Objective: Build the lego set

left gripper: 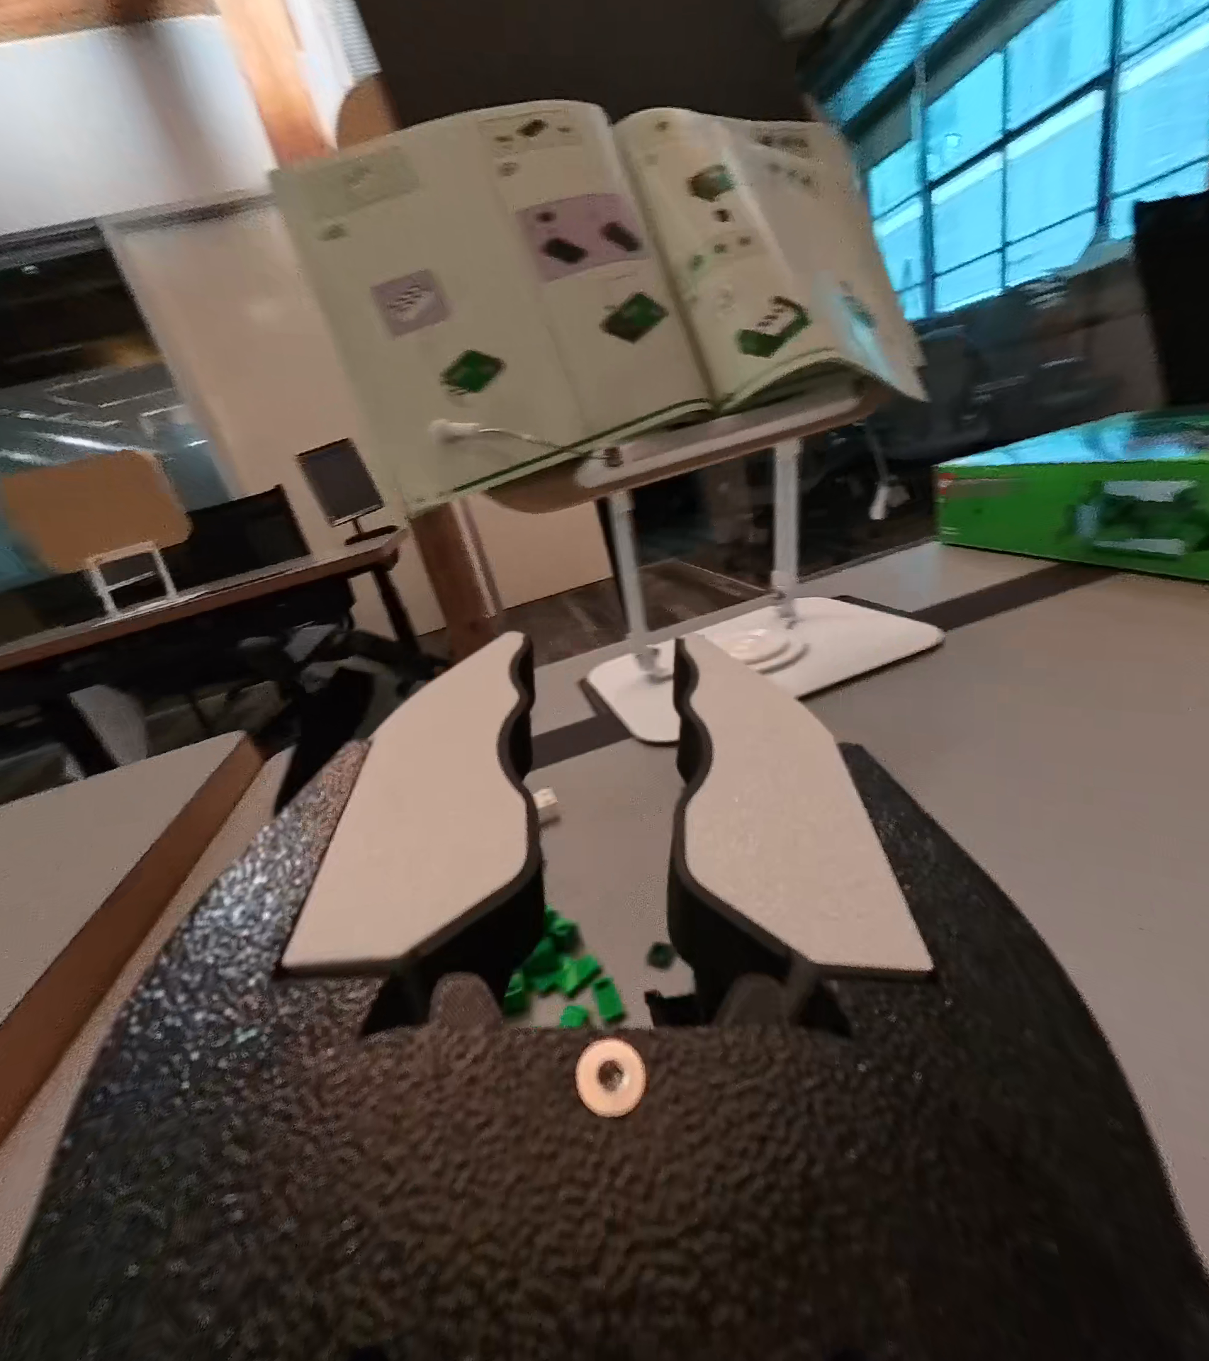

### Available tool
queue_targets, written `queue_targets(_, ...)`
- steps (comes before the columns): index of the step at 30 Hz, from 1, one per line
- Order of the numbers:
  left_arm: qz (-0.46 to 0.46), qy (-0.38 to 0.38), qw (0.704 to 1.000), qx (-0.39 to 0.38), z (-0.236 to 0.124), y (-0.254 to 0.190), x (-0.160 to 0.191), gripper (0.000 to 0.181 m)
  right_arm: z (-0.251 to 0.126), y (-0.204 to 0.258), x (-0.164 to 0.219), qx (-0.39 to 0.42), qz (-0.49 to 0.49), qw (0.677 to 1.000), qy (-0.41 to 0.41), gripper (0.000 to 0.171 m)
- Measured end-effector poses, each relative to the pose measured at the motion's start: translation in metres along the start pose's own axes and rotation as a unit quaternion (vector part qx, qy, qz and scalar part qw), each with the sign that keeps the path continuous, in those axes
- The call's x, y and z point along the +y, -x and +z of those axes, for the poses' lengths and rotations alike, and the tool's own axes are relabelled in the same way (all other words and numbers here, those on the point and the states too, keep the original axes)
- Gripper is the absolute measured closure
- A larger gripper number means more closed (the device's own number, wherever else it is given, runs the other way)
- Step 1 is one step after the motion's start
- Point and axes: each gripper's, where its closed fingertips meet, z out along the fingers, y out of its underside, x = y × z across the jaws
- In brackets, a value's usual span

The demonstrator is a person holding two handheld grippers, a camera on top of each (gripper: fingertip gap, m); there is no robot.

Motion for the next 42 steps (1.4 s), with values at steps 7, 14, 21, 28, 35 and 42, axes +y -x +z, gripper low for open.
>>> queue_targets(7,-0.003,-0.005,0.996,-0.085,-0.013,0.072,0.005,0.146,0.024,-0.008,-0.061,0.053,-0.034,0.993,-0.098,0.148)
queue_targets(14,-0.042,0.039,0.985,-0.161,-0.031,0.131,0.027,0.146,0.065,0.013,-0.127,0.029,-0.007,0.983,-0.180,0.150)
queue_targets(21,-0.093,-0.011,0.985,-0.148,-0.043,0.125,0.028,0.146,0.096,0.048,-0.177,0.082,0.015,0.949,-0.303,0.149)
queue_targets(28,-0.067,-0.006,0.997,-0.023,-0.034,0.077,0.022,0.146,0.116,0.028,-0.155,0.123,0.050,0.955,-0.266,0.150)
queue_targets(35,-0.115,-0.010,0.993,0.021,-0.020,0.056,0.020,0.147,0.121,-0.019,-0.137,0.207,0.101,0.954,-0.190,0.154)
queue_targets(42,-0.104,-0.016,0.994,0.043,-0.019,0.045,0.013,0.148,0.144,-0.023,-0.139,0.165,0.103,0.969,-0.154,0.150)
